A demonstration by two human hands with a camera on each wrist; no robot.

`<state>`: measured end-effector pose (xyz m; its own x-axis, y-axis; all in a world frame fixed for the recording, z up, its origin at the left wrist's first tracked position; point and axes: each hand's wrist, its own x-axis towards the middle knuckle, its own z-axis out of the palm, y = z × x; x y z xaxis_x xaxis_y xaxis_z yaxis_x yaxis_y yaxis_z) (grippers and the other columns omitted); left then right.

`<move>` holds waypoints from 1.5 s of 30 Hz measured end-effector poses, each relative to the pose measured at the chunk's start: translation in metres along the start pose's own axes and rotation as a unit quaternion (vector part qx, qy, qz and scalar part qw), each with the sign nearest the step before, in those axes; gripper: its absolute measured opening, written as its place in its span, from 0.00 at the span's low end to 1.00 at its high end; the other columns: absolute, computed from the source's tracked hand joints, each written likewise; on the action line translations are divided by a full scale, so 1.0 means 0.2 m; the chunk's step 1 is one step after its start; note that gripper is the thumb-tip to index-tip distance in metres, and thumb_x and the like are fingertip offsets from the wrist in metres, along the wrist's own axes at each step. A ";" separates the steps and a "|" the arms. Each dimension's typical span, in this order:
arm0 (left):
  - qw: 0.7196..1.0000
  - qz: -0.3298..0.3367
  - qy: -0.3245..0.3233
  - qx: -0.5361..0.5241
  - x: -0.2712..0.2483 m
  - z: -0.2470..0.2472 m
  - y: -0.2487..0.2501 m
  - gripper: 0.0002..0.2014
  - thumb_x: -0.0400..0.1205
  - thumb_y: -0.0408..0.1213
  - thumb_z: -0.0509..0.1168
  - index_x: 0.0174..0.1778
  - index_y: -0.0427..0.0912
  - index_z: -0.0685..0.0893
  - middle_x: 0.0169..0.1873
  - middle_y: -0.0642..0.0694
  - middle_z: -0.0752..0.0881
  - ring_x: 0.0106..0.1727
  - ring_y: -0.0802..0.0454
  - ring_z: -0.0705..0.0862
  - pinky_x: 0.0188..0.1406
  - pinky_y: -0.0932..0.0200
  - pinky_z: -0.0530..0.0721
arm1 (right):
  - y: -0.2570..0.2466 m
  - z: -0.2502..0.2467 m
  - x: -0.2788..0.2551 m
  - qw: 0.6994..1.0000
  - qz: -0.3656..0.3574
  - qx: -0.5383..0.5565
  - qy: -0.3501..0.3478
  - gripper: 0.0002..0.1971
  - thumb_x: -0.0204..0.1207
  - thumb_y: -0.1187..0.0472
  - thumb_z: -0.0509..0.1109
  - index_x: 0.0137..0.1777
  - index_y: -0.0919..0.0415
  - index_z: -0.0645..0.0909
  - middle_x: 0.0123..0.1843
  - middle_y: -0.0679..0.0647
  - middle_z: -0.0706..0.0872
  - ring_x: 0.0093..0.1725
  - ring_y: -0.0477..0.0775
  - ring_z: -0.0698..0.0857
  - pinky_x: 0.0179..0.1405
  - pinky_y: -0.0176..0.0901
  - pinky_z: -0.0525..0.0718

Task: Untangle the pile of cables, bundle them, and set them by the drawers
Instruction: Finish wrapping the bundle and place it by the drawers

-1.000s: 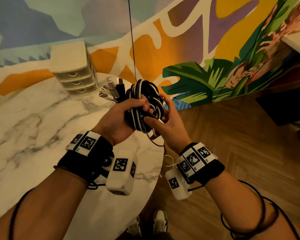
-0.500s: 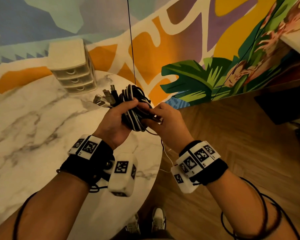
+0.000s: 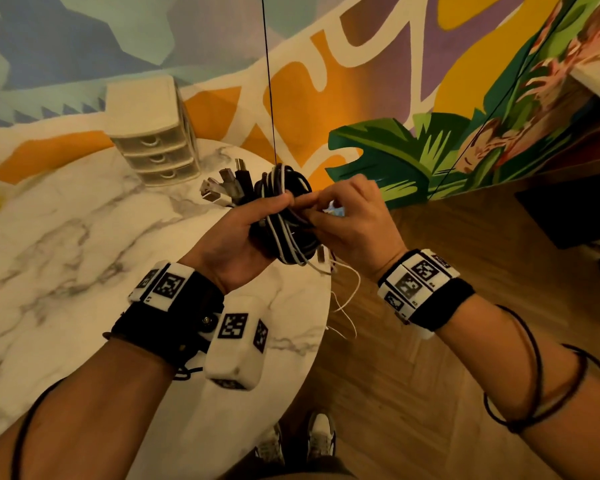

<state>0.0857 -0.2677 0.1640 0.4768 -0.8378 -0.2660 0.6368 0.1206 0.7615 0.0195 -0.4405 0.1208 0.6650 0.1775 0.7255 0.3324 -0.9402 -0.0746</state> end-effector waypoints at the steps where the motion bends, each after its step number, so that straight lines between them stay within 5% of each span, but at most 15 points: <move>1: 1.000 0.000 -0.014 -0.002 0.00 0.01 0.00 0.18 0.83 0.39 0.53 0.47 0.45 0.90 0.66 0.42 0.82 0.69 0.46 0.79 0.70 0.48 0.74 | 0.00 0.00 0.00 1.000 0.025 0.017 0.007 0.06 0.74 0.60 0.74 0.48 0.60 0.89 0.44 0.60 0.84 0.45 0.55 0.72 0.40 0.46 0.68; 4: 1.000 0.010 -0.021 -0.016 0.00 0.00 -0.02 0.16 0.83 0.38 0.54 0.49 0.42 0.89 0.64 0.42 0.83 0.71 0.45 0.77 0.71 0.47 0.74 | -0.03 0.01 -0.02 0.960 0.228 0.157 0.025 0.19 0.62 0.56 0.82 0.52 0.55 0.82 0.50 0.56 0.78 0.49 0.54 0.76 0.42 0.46 0.79; 6: 0.999 0.023 -0.019 -0.018 -0.01 -0.01 -0.05 0.15 0.82 0.37 0.56 0.45 0.40 0.89 0.57 0.40 0.87 0.70 0.42 0.78 0.70 0.46 0.75 | -0.05 0.00 -0.01 0.829 0.426 0.362 -0.018 0.33 0.53 0.56 0.86 0.56 0.48 0.71 0.59 0.52 0.77 0.55 0.54 0.80 0.51 0.50 0.85; 8: 0.999 0.024 -0.023 -0.008 -0.02 -0.01 -0.07 0.16 0.82 0.36 0.55 0.38 0.39 0.88 0.52 0.41 0.88 0.70 0.44 0.78 0.73 0.43 0.71 | -0.03 0.01 -0.02 0.694 0.489 0.519 -0.098 0.43 0.52 0.63 0.86 0.64 0.46 0.66 0.68 0.56 0.75 0.62 0.58 0.82 0.56 0.58 0.87; 11: 0.999 0.032 -0.020 0.014 -0.01 0.00 -0.08 0.09 0.81 0.34 0.58 0.42 0.33 0.80 0.59 0.32 0.80 0.73 0.45 0.75 0.75 0.40 0.68 | -0.01 0.04 -0.04 0.623 0.483 0.595 -0.158 0.46 0.57 0.71 0.82 0.73 0.50 0.64 0.66 0.56 0.81 0.63 0.57 0.84 0.61 0.57 0.84; 14: 0.997 0.075 0.008 0.019 0.01 -0.01 -0.09 0.04 0.78 0.30 0.59 0.41 0.38 0.78 0.40 0.39 0.83 0.72 0.43 0.76 0.74 0.38 0.69 | -0.04 0.04 -0.03 0.624 0.501 0.583 -0.142 0.27 0.62 0.68 0.75 0.61 0.53 0.75 0.51 0.52 0.88 0.54 0.63 0.87 0.62 0.70 0.80; 17: 0.993 0.110 0.050 0.013 0.03 0.00 -0.09 0.04 0.78 0.30 0.61 0.39 0.41 0.80 0.34 0.43 0.82 0.69 0.39 0.77 0.73 0.36 0.70 | -0.09 0.07 -0.03 0.624 0.519 0.565 -0.147 0.31 0.64 0.59 0.79 0.67 0.57 0.73 0.57 0.63 0.86 0.56 0.79 0.83 0.59 0.81 0.76; 22: 0.979 0.143 0.143 0.015 0.04 -0.01 -0.10 0.06 0.81 0.29 0.60 0.39 0.41 0.78 0.31 0.46 0.81 0.58 0.43 0.84 0.62 0.42 0.81 | -0.07 0.00 -0.07 0.582 0.548 0.586 -0.135 0.46 0.64 0.56 0.78 0.79 0.41 0.57 0.77 0.52 0.68 0.54 0.53 0.88 0.53 0.55 0.86; 27: 0.970 0.145 0.193 0.032 0.05 -0.02 -0.13 0.09 0.83 0.28 0.58 0.38 0.40 0.80 0.29 0.47 0.82 0.45 0.49 0.86 0.45 0.52 0.85 | -0.20 -0.03 -0.02 0.821 0.425 0.356 -0.137 0.35 0.62 0.45 0.80 0.69 0.45 0.73 0.66 0.42 0.77 0.55 0.39 0.81 0.46 0.31 0.82; 29: 0.974 0.142 0.176 0.030 0.05 -0.01 -0.13 0.09 0.83 0.29 0.58 0.38 0.40 0.79 0.30 0.47 0.82 0.43 0.49 0.85 0.42 0.53 0.85 | -0.19 -0.01 -0.02 0.850 0.395 0.319 -0.143 0.22 0.66 0.50 0.79 0.61 0.47 0.81 0.55 0.45 0.82 0.49 0.40 0.81 0.42 0.27 0.75; 34: 0.988 0.088 0.125 -0.018 0.04 -0.05 -0.14 0.09 0.82 0.36 0.59 0.48 0.33 0.80 0.42 0.42 0.85 0.59 0.35 0.82 0.62 0.40 0.79 | -0.09 -0.02 -0.02 0.895 0.292 0.298 -0.157 0.14 0.69 0.57 0.78 0.55 0.54 0.87 0.44 0.54 0.83 0.39 0.37 0.77 0.37 0.27 0.74; 37: 0.993 0.056 0.095 -0.030 0.01 -0.05 -0.11 0.11 0.84 0.37 0.56 0.48 0.36 0.82 0.41 0.44 0.85 0.51 0.43 0.82 0.61 0.43 0.79 | -0.05 -0.04 0.00 0.911 0.247 0.283 -0.168 0.14 0.68 0.55 0.78 0.52 0.58 0.87 0.46 0.55 0.83 0.41 0.41 0.77 0.37 0.37 0.78; 40: 0.997 0.059 0.027 -0.039 -0.02 -0.02 -0.07 0.16 0.85 0.36 0.53 0.41 0.41 0.87 0.39 0.47 0.86 0.48 0.48 0.83 0.65 0.45 0.76 | -0.03 -0.05 0.01 0.878 0.331 0.315 -0.140 0.34 0.58 0.48 0.82 0.66 0.46 0.76 0.63 0.48 0.77 0.58 0.40 0.78 0.52 0.39 0.82; 43: 0.995 0.065 -0.044 -0.055 -0.04 0.00 -0.05 0.13 0.82 0.36 0.56 0.38 0.43 0.85 0.37 0.48 0.85 0.53 0.51 0.85 0.60 0.51 0.82 | -0.04 -0.04 0.02 0.730 0.422 0.518 -0.140 0.50 0.53 0.59 0.86 0.76 0.46 0.64 0.73 0.47 0.73 0.67 0.46 0.80 0.58 0.44 0.85; 45: 0.991 0.065 -0.088 -0.073 -0.04 0.00 -0.04 0.03 0.78 0.36 0.64 0.42 0.42 0.82 0.37 0.48 0.84 0.57 0.50 0.84 0.59 0.52 0.82 | -0.06 -0.01 0.00 0.643 0.430 0.617 -0.142 0.42 0.55 0.67 0.82 0.70 0.50 0.70 0.61 0.47 0.85 0.60 0.47 0.85 0.54 0.43 0.85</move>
<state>0.0770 -0.2622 0.1605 0.4555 -0.8885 -0.0550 0.6638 0.2978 0.6861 0.0145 -0.4307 0.1240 0.9952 -0.0425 -0.0886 -0.0790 0.1900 -0.9786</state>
